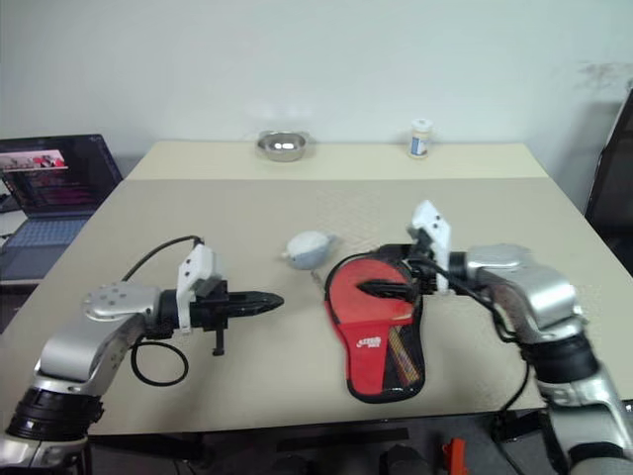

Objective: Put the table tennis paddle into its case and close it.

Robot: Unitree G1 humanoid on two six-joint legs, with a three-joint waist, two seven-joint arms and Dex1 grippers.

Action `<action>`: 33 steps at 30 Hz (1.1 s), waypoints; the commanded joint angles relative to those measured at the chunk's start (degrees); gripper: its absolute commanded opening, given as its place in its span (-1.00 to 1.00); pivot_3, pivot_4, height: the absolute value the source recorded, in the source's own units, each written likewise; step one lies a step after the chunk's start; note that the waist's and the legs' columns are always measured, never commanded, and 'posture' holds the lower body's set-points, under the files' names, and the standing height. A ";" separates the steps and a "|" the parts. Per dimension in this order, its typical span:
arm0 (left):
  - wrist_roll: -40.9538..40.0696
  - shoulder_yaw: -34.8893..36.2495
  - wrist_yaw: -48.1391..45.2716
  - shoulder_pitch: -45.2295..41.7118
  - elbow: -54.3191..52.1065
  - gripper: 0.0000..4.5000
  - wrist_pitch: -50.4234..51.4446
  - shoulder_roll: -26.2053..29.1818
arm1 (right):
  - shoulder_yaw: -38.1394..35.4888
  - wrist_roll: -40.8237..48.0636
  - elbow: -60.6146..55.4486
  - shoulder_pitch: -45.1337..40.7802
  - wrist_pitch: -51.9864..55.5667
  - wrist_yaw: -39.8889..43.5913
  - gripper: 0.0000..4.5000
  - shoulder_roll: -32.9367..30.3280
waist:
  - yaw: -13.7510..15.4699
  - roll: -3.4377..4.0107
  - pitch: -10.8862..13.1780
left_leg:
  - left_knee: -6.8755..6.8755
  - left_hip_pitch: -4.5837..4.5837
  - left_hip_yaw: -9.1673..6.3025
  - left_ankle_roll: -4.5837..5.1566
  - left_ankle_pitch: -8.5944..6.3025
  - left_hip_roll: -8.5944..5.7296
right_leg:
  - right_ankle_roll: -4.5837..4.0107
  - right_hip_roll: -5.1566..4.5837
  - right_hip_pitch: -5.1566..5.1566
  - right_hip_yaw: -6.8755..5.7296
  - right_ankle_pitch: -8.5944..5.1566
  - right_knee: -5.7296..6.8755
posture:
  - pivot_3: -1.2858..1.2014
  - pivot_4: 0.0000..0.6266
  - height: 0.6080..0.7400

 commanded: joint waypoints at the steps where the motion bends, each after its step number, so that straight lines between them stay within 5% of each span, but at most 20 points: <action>1: 0.51 2.00 1.96 -1.65 0.40 -0.84 -1.49 -0.54 | 1.47 -5.07 5.57 -0.26 -7.78 -0.38 1.00 2.13 | 0.09 0.00 0.00 | 0.00 -0.02 0.00 0.00 0.00 -0.02 | 0.00 -0.01 -0.01 0.00 0.00 -0.01 | 0.03 -0.52 1.00; 13: 10.93 -0.69 15.48 -14.01 19.04 0.98 -5.50 -8.59 | 3.71 -14.42 13.65 4.55 -17.15 -3.68 1.00 7.55 | -0.01 -0.01 -0.01 | 0.05 0.11 -0.04 -0.01 0.01 0.05 | -0.12 0.01 0.05 -0.02 0.08 0.14 | 0.03 -0.52 1.00; 26: 20.04 -4.48 15.18 -35.53 61.06 0.98 -19.50 -19.47 | 3.69 -15.55 10.16 5.81 -14.44 -6.16 1.00 10.68 | -0.11 -0.05 -0.03 | 0.06 0.07 -0.02 -0.01 0.01 -0.02 | -0.22 0.03 0.05 -0.07 0.15 0.12 | 0.03 -0.52 1.00; 33: 21.61 -4.00 14.23 -39.80 70.76 0.98 -22.34 -22.14 | 2.88 -15.88 6.72 6.60 -12.46 -7.43 1.00 10.28 | -0.19 -0.06 -0.04 | 0.07 0.07 -0.02 -0.01 0.01 -0.03 | -0.17 0.04 0.05 -0.07 0.12 0.15 | 0.03 -0.52 1.00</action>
